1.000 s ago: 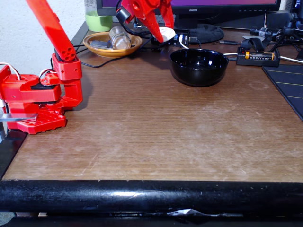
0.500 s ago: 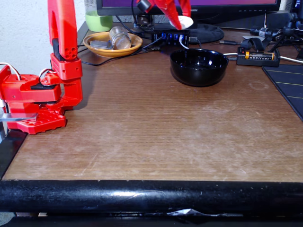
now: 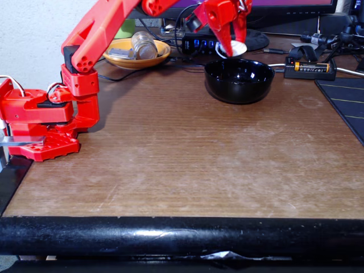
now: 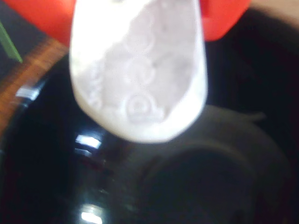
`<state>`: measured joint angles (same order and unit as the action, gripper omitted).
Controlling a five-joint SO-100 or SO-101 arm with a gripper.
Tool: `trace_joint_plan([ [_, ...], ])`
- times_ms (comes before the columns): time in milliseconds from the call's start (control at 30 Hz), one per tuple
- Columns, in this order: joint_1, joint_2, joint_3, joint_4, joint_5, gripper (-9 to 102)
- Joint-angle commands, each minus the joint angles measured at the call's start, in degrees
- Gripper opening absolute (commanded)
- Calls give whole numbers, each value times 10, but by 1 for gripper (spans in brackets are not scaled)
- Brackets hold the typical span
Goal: Ramasse la gomme et mets-la dans le bol.
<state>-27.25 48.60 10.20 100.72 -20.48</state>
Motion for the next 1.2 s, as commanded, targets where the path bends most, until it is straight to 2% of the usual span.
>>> trace_joint_plan([
  [0, 3, 11, -81, 20, 5, -6],
  [233, 8, 1, -83, 23, 5, -3],
  [433, 11, -11, -83, 23, 3, 13],
  [667, 17, -21, -84, 23, -16, 19],
  [700, 18, -21, -86, 23, -19, 19],
  [767, 18, -19, -84, 23, -25, -1],
  [800, 19, -17, -83, 23, -19, -6],
  [967, 40, 33, -53, 22, 2, -6],
  [1167, 103, 196, 44, 22, 20, -6],
])
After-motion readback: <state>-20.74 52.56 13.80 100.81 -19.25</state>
